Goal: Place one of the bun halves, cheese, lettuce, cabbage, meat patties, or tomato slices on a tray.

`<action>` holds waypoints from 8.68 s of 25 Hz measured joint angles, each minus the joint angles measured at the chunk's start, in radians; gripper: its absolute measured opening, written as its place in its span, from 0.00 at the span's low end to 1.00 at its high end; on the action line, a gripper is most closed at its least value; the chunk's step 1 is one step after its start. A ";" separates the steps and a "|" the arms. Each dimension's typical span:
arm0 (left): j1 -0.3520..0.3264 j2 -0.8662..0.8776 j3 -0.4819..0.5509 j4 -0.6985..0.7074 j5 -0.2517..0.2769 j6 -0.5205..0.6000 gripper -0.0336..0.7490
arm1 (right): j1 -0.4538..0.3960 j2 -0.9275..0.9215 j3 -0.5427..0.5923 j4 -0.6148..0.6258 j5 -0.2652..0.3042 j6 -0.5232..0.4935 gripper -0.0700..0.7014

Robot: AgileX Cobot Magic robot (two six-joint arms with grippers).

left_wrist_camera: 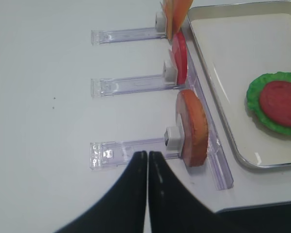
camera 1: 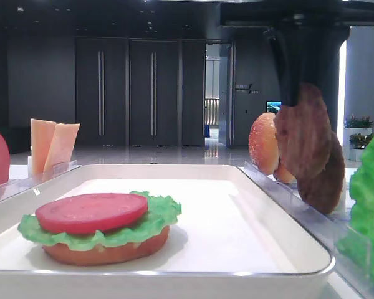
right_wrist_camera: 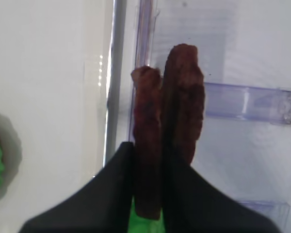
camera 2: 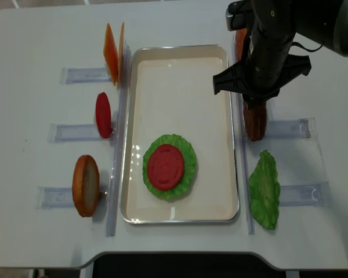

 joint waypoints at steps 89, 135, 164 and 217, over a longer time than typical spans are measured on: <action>0.000 0.000 0.000 0.000 0.000 0.000 0.04 | 0.004 0.050 0.301 1.299 -0.414 -1.167 0.24; 0.000 0.000 0.000 -0.003 0.000 0.000 0.04 | -0.005 0.103 0.301 1.320 -0.388 -1.159 0.35; 0.000 0.000 0.000 -0.003 0.000 0.000 0.04 | -0.005 0.045 0.301 1.107 -0.457 -0.964 0.67; 0.000 0.000 0.000 -0.003 0.000 0.000 0.04 | -0.515 -0.229 0.118 0.164 0.021 -0.463 0.66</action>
